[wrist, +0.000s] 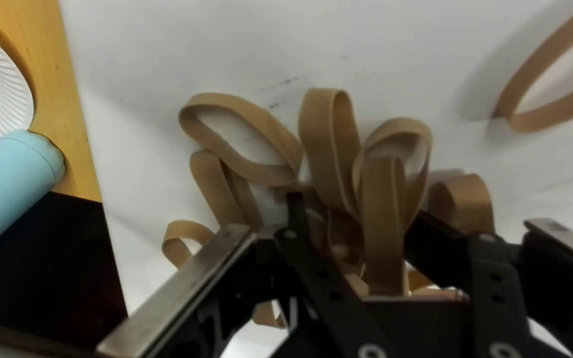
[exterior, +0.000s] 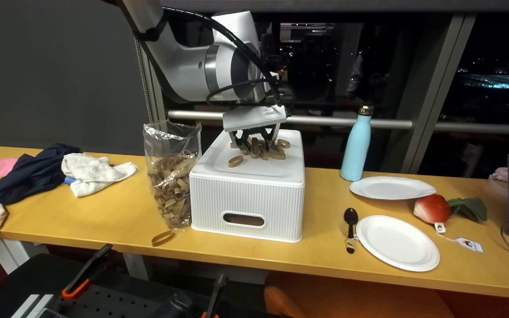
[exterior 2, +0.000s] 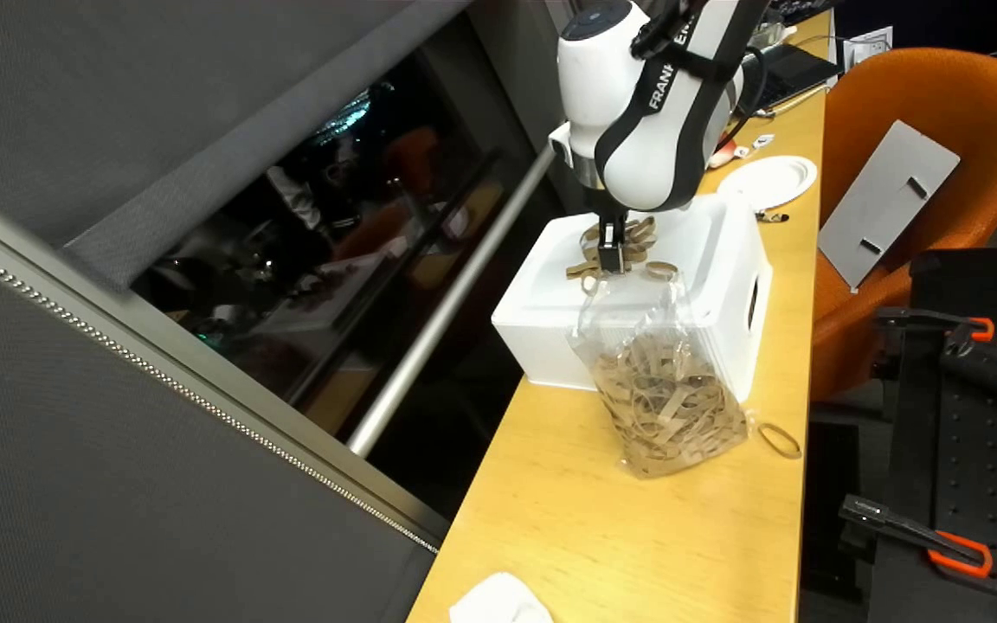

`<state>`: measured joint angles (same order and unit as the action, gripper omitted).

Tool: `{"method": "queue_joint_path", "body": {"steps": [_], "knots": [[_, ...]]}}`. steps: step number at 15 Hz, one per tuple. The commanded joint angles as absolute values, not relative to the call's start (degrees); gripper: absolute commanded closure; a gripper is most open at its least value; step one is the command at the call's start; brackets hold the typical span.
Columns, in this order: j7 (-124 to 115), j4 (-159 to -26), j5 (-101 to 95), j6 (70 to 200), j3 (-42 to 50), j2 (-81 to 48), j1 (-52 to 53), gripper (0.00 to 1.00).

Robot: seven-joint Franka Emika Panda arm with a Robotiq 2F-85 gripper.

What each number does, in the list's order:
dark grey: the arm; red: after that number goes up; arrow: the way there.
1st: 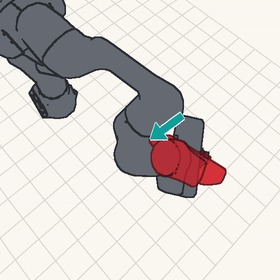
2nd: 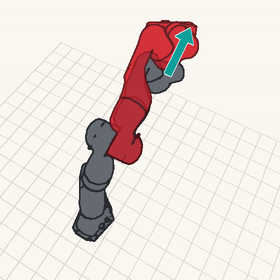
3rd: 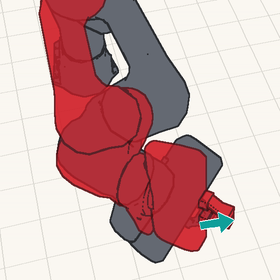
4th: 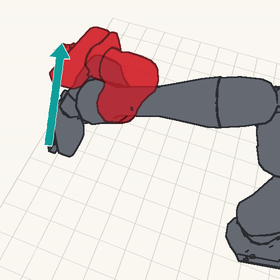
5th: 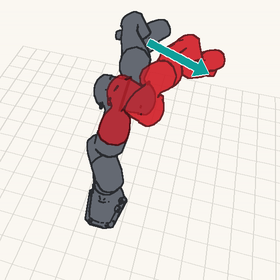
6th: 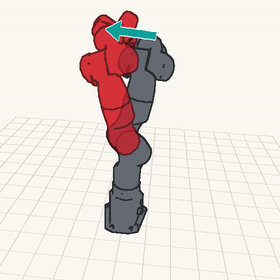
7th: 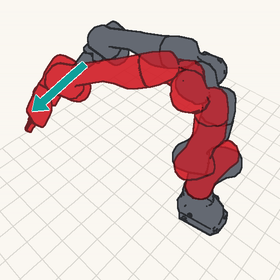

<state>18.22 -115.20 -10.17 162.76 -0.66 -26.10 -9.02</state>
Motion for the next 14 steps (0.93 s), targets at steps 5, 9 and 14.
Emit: {"method": "queue_joint_path", "body": {"steps": [5,9,14], "knots": [[21.77,-117.86,-5.39,164.32,-5.51,-23.61,-11.35,1.0],[21.02,-122.21,-5.77,161.34,-5.63,-17.01,-10.06,0.99],[19.46,-125.73,-7.29,154.98,-3.45,-6.04,-7.06,0.99]]}}
